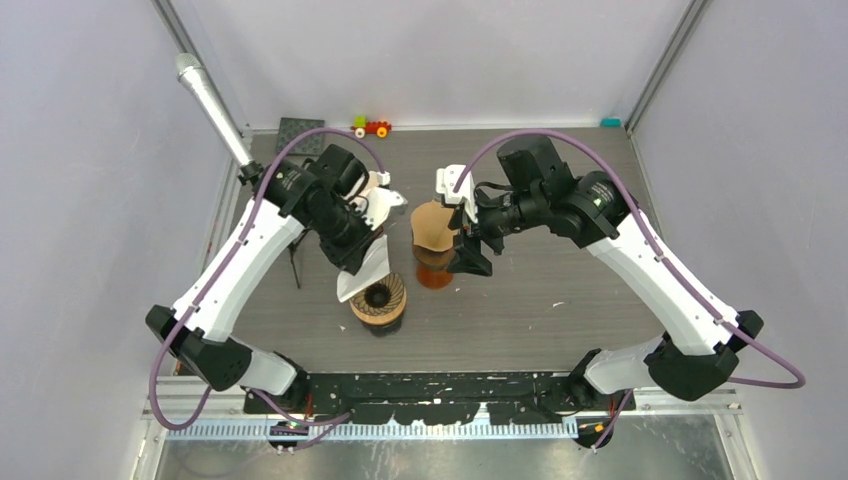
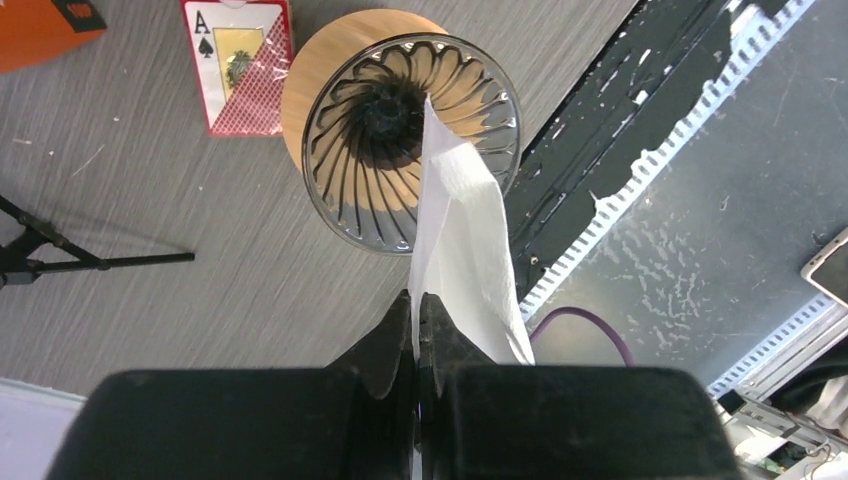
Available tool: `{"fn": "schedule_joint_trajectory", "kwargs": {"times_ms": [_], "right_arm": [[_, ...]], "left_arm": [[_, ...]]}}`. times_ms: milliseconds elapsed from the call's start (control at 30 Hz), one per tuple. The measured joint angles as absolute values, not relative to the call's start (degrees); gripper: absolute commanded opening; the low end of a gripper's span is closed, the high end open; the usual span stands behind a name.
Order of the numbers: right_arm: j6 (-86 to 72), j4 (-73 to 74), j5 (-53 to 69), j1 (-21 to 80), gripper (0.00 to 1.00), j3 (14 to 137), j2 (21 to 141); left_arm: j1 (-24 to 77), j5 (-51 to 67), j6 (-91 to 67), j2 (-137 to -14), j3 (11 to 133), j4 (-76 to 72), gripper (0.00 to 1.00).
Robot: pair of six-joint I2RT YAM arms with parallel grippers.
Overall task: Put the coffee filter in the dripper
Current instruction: Place the coffee filter in the coffee dripper.
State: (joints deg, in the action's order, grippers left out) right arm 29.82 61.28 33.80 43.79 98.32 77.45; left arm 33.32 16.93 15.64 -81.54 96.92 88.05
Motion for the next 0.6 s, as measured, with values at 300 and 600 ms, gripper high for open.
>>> {"fn": "schedule_joint_trajectory", "kwargs": {"times_ms": [300, 600], "right_arm": [[30.65, 61.34, 33.1, 45.69, 0.83, 98.52, 79.0], [33.65, 61.78, 28.4, 56.18, 0.83, 99.46, 85.69]], "left_arm": [[35.48, 12.4, 15.68, -84.36, 95.33, 88.6, 0.0], [35.94, 11.25, 15.66, -88.25, 93.01, 88.75, 0.04]]}}
